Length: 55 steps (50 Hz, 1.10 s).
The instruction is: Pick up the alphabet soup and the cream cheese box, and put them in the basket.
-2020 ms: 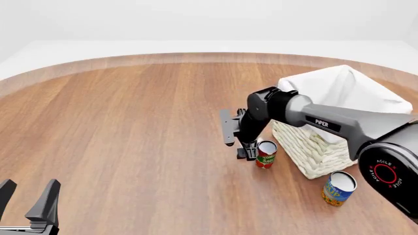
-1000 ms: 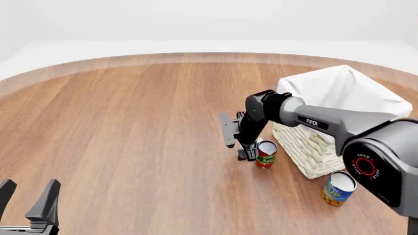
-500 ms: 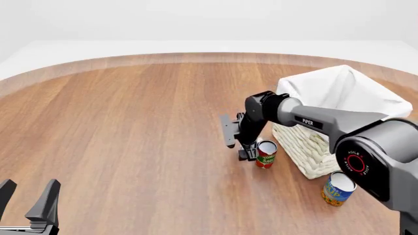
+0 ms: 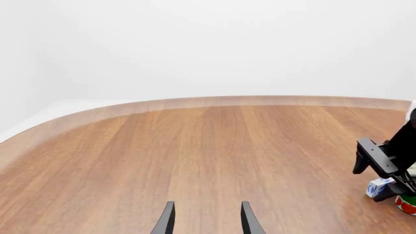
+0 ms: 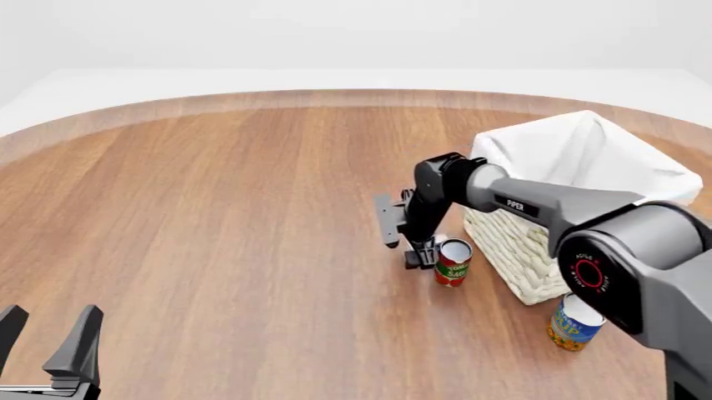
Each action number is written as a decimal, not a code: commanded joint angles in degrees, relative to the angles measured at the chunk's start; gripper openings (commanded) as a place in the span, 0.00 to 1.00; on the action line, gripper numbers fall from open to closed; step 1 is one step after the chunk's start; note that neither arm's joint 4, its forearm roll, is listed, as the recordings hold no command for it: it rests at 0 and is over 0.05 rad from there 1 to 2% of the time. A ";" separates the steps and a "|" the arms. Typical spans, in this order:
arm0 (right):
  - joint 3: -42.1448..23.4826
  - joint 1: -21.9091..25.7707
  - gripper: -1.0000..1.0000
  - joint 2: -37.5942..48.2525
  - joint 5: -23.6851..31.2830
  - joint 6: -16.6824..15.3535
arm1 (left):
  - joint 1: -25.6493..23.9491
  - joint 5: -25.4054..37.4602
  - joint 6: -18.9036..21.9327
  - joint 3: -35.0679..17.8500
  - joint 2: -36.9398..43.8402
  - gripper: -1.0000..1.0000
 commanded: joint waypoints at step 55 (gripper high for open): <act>-1.56 0.64 0.00 1.19 -2.63 -2.56 | 0.00 0.00 0.00 0.00 0.00 1.00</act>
